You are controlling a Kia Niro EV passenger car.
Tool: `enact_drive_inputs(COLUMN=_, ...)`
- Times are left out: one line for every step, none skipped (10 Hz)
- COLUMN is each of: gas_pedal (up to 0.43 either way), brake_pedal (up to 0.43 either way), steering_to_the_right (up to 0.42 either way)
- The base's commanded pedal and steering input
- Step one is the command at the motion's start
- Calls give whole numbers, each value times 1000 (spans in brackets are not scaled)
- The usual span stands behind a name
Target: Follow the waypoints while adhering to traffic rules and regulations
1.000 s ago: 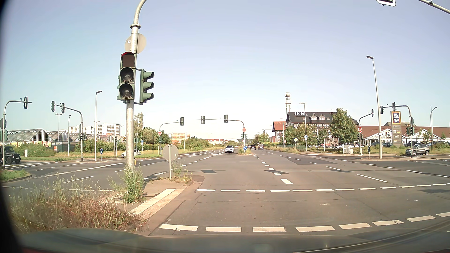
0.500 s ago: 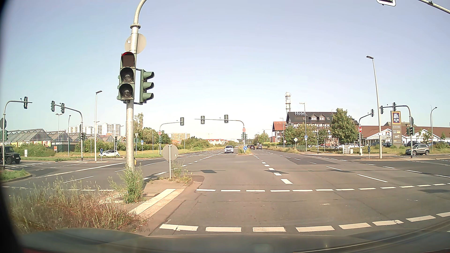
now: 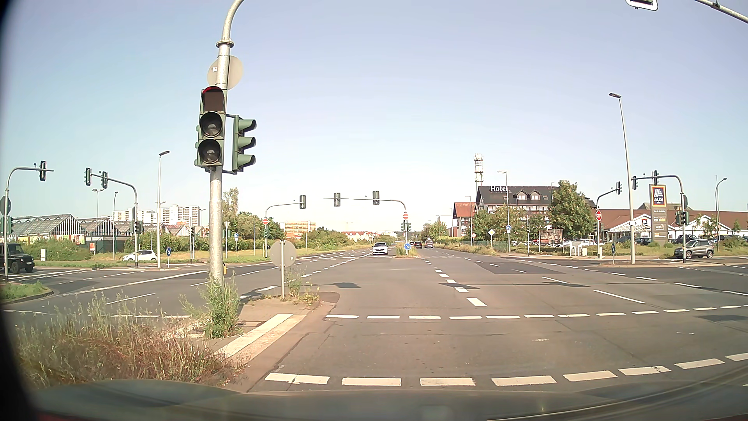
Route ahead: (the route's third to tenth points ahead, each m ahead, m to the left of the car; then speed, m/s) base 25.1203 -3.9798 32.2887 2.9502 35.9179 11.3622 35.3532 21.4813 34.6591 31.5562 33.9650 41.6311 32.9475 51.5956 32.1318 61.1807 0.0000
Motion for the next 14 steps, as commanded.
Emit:
enact_drive_inputs(gas_pedal=0, brake_pedal=293, steering_to_the_right=-2)
enact_drive_inputs(gas_pedal=0, brake_pedal=293, steering_to_the_right=-1)
enact_drive_inputs(gas_pedal=0, brake_pedal=299, steering_to_the_right=-1)
enact_drive_inputs(gas_pedal=0, brake_pedal=293, steering_to_the_right=-2)
enact_drive_inputs(gas_pedal=0, brake_pedal=293, steering_to_the_right=-1)
enact_drive_inputs(gas_pedal=0, brake_pedal=293, steering_to_the_right=-2)
enact_drive_inputs(gas_pedal=0, brake_pedal=293, steering_to_the_right=-2)
enact_drive_inputs(gas_pedal=0, brake_pedal=293, steering_to_the_right=-2)
enact_drive_inputs(gas_pedal=0, brake_pedal=293, steering_to_the_right=-1)
enact_drive_inputs(gas_pedal=0, brake_pedal=299, steering_to_the_right=-2)
enact_drive_inputs(gas_pedal=0, brake_pedal=293, steering_to_the_right=-1)
enact_drive_inputs(gas_pedal=0, brake_pedal=293, steering_to_the_right=-1)
enact_drive_inputs(gas_pedal=0, brake_pedal=299, steering_to_the_right=-2)
enact_drive_inputs(gas_pedal=0, brake_pedal=293, steering_to_the_right=-2)
